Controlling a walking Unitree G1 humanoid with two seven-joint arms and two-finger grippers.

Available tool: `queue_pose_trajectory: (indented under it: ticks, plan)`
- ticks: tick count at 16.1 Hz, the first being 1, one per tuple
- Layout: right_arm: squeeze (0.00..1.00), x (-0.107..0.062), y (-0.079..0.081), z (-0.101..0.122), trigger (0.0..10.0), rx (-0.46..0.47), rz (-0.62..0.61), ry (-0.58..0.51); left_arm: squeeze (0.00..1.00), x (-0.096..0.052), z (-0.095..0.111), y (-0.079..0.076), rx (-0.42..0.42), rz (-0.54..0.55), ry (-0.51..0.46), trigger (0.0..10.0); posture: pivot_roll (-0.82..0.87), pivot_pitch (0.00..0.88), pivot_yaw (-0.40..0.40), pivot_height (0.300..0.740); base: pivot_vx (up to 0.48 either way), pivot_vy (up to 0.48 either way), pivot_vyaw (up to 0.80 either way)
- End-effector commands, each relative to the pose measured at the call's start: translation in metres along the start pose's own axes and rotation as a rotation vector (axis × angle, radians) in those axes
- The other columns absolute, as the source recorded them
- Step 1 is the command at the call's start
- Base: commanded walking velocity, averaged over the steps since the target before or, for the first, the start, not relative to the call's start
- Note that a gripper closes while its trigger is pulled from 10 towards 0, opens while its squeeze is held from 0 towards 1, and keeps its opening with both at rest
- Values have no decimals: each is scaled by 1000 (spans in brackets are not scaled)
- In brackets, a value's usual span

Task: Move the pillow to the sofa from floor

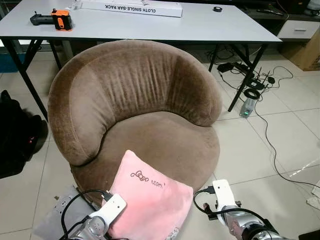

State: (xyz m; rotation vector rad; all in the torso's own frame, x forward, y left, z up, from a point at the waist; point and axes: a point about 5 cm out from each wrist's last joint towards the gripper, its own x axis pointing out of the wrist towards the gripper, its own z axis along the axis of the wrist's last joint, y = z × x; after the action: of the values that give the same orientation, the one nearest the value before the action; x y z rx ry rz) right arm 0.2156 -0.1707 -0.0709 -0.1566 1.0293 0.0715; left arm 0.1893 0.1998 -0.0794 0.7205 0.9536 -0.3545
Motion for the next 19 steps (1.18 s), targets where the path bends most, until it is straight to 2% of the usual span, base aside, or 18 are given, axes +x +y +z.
queue_pose_trajectory:
  ticks: [1,8,11,13,14,16,18,19]
  plan:
    - [310,0,-3,1,10000,14,-11,1,0,0,-1,-3,-7,-17,11,10000,15,21,-100,740,0,0,0]
    - [282,0,-3,-1,10000,1,10,24,0,0,-1,-4,-13,-25,9,10000,10,22,-100,740,0,0,0]
    - [290,0,-3,0,10000,-31,15,18,0,0,-2,-6,-68,-41,7,10000,10,22,-100,740,0,0,0]
    - [290,0,-3,0,10000,-38,16,20,0,0,-2,-5,-57,-27,12,10000,9,22,-98,740,0,0,0]
    - [286,0,-3,0,10000,-42,16,20,1000,0,-1,-6,-72,-43,0,10000,10,22,-100,740,0,0,0]
    - [278,0,-3,1,10000,-43,16,21,1000,0,0,-4,-32,-30,-14,10000,10,22,-98,740,0,0,0]
    - [282,0,-3,1,10000,-46,16,22,1000,0,-2,-3,-54,-6,13,10000,10,23,-100,740,0,0,0]
    - [282,0,-3,1,10000,-51,17,23,0,0,-2,-3,-73,-20,2,0,11,23,-100,740,0,0,0]
